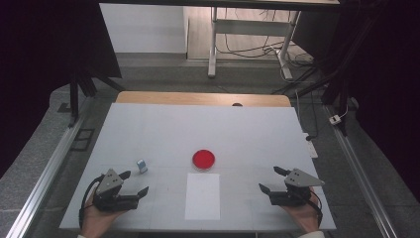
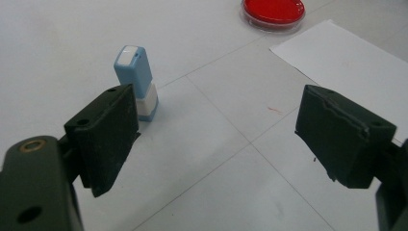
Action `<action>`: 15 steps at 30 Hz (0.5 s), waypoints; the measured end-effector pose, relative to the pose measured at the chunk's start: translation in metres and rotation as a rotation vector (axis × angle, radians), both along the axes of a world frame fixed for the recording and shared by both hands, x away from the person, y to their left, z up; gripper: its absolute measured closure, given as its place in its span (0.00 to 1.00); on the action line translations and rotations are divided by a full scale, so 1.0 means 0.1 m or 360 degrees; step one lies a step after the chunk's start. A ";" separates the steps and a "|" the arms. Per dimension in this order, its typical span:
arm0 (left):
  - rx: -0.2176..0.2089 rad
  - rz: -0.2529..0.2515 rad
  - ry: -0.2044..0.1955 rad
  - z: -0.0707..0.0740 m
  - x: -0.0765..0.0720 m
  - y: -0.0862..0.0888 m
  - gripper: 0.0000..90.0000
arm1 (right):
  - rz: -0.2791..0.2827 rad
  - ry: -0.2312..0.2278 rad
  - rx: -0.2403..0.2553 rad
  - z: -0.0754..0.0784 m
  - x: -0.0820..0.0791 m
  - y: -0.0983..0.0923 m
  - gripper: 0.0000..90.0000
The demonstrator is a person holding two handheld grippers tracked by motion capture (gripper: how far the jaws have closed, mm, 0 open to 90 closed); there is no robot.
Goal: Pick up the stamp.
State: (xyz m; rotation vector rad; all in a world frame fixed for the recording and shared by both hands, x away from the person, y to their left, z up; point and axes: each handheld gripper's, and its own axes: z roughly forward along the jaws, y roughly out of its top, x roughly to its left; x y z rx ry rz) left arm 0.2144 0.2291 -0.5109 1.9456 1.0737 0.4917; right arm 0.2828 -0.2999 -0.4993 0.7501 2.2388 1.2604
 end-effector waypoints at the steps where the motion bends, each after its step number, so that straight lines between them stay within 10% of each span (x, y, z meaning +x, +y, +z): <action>1: 0.0000 -0.0003 0.0002 0.00 0.00 0.00 0.18 | 0.0000 0.0002 0.0001 0.00 0.00 0.00 0.21; 15: 0.0004 -0.0014 0.0025 -0.01 -0.02 0.01 0.18 | 0.0000 0.0029 0.0029 0.00 -0.01 -0.02 0.23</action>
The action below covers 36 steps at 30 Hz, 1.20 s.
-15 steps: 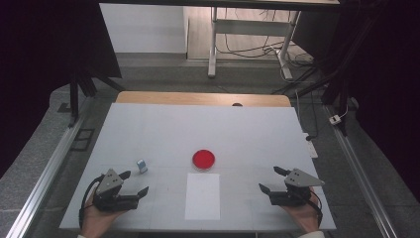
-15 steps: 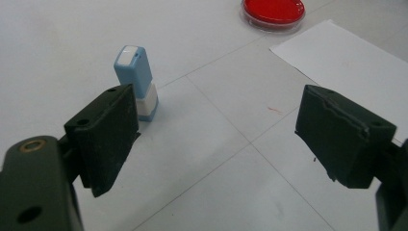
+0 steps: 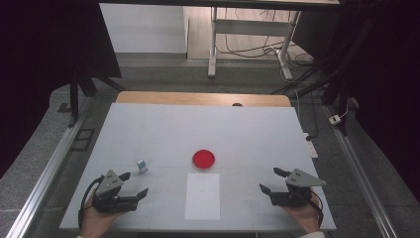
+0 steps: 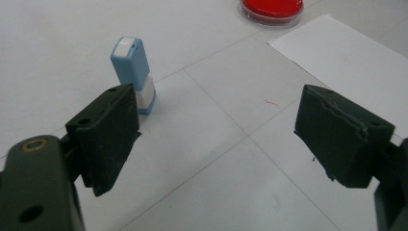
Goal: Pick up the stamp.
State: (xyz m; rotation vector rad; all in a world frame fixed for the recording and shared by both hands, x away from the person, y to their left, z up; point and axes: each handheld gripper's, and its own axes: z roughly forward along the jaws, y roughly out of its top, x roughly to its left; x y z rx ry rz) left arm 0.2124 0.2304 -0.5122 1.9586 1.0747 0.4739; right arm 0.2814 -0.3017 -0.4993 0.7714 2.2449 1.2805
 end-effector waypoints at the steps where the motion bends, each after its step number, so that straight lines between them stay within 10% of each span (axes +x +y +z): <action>1: -0.0001 -0.0001 -0.0001 0.00 0.00 0.00 0.18 | 0.0001 0.0003 0.0000 0.01 -0.01 0.00 0.23; 36: 0.0053 0.0009 0.0027 0.30 0.13 0.00 0.19 | -0.0011 -0.0003 -0.0003 -0.03 -0.01 0.02 0.25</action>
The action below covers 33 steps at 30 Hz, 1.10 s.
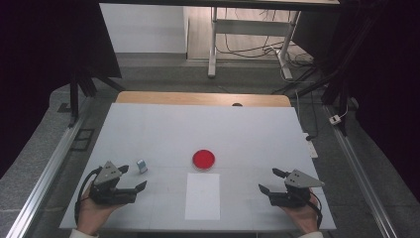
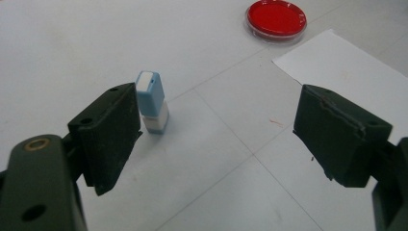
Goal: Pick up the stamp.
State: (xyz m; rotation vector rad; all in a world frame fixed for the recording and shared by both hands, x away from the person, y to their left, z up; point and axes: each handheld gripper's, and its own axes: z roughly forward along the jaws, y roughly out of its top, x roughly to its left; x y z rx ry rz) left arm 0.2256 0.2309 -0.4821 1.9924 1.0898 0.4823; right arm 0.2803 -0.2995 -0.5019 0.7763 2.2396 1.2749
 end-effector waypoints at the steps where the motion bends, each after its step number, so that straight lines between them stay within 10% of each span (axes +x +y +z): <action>1: 0.0000 0.0000 0.0000 0.00 0.00 0.00 0.20 | 0.0000 0.0000 0.0000 0.00 0.00 0.00 0.25; 33: 0.0170 -0.0035 0.0159 -0.10 0.67 0.05 0.39 | -0.0004 0.0040 -0.0034 -0.06 0.02 0.02 0.25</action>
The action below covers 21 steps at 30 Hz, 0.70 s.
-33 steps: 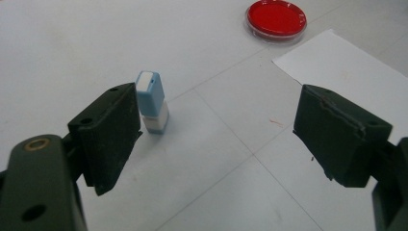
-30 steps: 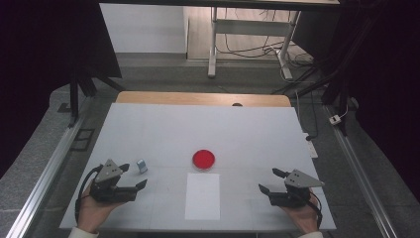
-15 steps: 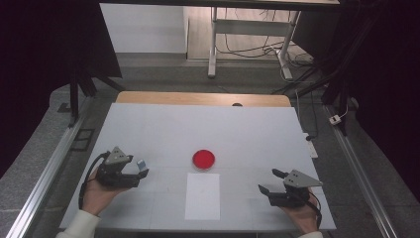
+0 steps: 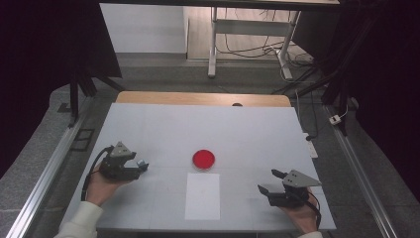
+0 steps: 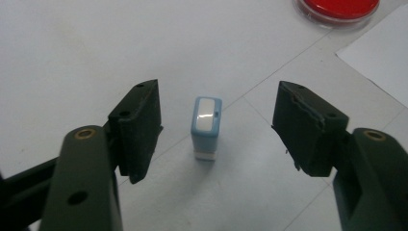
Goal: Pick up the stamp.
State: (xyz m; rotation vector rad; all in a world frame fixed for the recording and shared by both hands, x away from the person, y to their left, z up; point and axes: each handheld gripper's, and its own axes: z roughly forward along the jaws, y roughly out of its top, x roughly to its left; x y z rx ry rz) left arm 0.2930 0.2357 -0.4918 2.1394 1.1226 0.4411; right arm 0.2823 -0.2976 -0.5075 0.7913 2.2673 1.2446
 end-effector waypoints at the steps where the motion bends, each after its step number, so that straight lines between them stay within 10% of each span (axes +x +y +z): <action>1: 0.0003 -0.0007 0.0006 -0.01 0.01 0.00 0.42 | 0.0001 0.0001 0.0001 0.00 0.00 0.00 0.25; 21: 0.0095 -0.0023 0.0024 -0.13 0.06 -0.04 0.73 | -0.0001 0.0009 -0.0022 -0.01 0.00 0.00 0.25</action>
